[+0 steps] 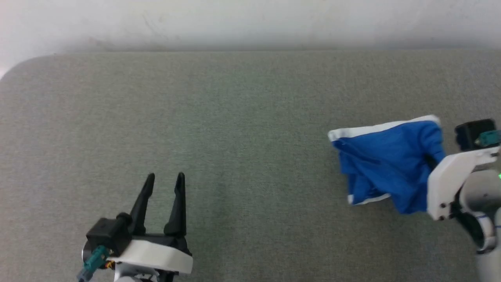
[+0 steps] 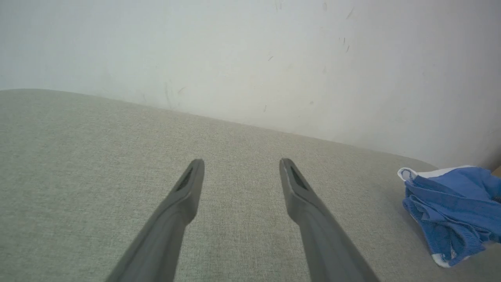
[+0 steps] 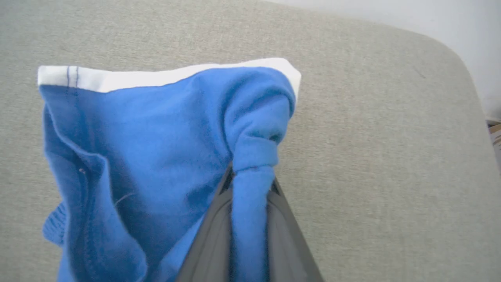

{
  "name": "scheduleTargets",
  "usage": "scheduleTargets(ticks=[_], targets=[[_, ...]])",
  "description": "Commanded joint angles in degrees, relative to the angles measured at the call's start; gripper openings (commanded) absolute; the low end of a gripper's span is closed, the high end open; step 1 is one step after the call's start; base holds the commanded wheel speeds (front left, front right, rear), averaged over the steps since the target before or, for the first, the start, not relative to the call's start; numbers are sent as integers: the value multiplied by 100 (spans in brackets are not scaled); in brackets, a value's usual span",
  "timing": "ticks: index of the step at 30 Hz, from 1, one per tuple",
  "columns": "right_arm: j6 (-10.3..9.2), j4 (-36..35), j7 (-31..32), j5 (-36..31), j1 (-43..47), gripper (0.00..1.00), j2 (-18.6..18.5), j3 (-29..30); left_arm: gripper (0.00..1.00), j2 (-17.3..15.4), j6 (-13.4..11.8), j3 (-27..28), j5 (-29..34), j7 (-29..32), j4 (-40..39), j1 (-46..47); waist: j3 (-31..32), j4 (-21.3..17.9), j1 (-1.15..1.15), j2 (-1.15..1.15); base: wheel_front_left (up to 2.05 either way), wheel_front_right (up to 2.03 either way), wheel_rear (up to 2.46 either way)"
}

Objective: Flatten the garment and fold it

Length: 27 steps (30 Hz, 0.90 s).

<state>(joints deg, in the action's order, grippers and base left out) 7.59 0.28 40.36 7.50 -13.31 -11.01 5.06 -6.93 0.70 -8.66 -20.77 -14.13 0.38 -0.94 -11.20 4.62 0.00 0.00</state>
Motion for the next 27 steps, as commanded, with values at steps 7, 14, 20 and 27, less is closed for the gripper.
scheduleTargets(ticks=[7, 14, 20, 27], targets=[[-10, -401, 190, -239, -302, 0, -979, 62, 100, -149, 9, 26, 39, 22, -312, 366, -656, -474, 0, 0, 0, 0, 0], [-10, -421, 174, -324, -472, 0, -1937, 65, 100, -283, 10, 51, 90, 83, -597, 638, -1121, -660, 0, 0, 0, 0, 0], [-10, -160, -117, -397, -565, 0, -2390, 219, 100, -351, 6, 32, 130, 125, -780, 797, -1465, -715, 0, 0, 0, 0, 0], [-10, 194, -488, -632, -660, 0, -2651, 478, 100, -438, 2, 3, 189, 173, -951, 946, -1766, -730, 0, 0, 0, 0, 0]])
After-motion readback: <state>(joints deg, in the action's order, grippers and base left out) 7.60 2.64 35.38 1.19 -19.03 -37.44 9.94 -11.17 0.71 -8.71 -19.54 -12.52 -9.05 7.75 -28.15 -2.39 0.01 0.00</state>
